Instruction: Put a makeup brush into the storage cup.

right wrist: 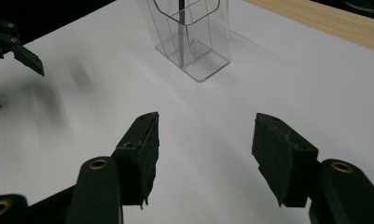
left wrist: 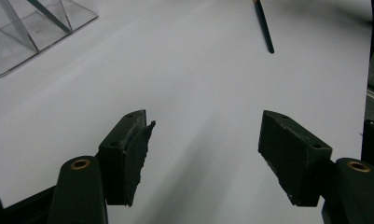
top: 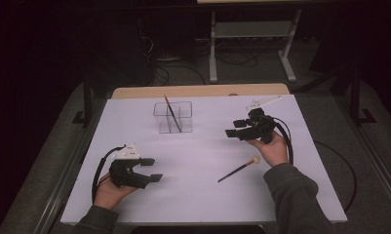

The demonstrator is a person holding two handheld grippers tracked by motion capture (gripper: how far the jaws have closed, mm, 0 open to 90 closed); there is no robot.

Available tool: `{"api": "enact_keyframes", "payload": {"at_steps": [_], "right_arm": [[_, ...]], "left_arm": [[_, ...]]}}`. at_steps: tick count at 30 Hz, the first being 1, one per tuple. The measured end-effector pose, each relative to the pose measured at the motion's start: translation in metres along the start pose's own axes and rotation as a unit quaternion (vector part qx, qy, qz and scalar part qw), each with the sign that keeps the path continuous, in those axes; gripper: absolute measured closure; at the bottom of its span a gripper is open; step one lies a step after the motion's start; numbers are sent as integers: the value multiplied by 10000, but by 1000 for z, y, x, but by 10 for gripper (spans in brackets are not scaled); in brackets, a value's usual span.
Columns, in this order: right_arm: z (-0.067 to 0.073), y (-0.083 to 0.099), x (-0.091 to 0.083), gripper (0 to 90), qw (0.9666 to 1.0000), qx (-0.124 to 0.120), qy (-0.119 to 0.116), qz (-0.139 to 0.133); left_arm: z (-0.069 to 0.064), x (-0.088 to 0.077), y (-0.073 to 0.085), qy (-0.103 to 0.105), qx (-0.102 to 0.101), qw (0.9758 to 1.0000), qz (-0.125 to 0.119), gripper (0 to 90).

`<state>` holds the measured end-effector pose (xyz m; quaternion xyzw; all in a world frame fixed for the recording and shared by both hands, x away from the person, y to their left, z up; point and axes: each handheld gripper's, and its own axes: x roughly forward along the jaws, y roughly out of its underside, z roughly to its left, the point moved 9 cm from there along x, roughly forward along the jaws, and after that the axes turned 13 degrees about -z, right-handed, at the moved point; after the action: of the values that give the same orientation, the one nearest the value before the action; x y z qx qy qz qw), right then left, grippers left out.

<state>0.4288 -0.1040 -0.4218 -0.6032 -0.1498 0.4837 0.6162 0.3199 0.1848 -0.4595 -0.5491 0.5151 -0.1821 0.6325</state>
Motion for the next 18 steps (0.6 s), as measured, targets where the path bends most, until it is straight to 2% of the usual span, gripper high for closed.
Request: {"api": "enact_keyframes", "payload": {"at_steps": [2,10,12,18], "right_arm": [[0,2,-3,396,10000,40,-11,14],[-1,8,-16,385,10000,25,32,-90],[0,10,-19,380,9999,84,25,-78],[1,14,-26,373,9999,29,38,-117]], "left_arm": [[0,1,0,3,36,10000,-4,321],[0,3,-1,-27,-65,9999,-102,317],[1,3,-1,-29,-59,9999,-122,315],[1,3,-1,-35,-60,9999,-106,313]]}}
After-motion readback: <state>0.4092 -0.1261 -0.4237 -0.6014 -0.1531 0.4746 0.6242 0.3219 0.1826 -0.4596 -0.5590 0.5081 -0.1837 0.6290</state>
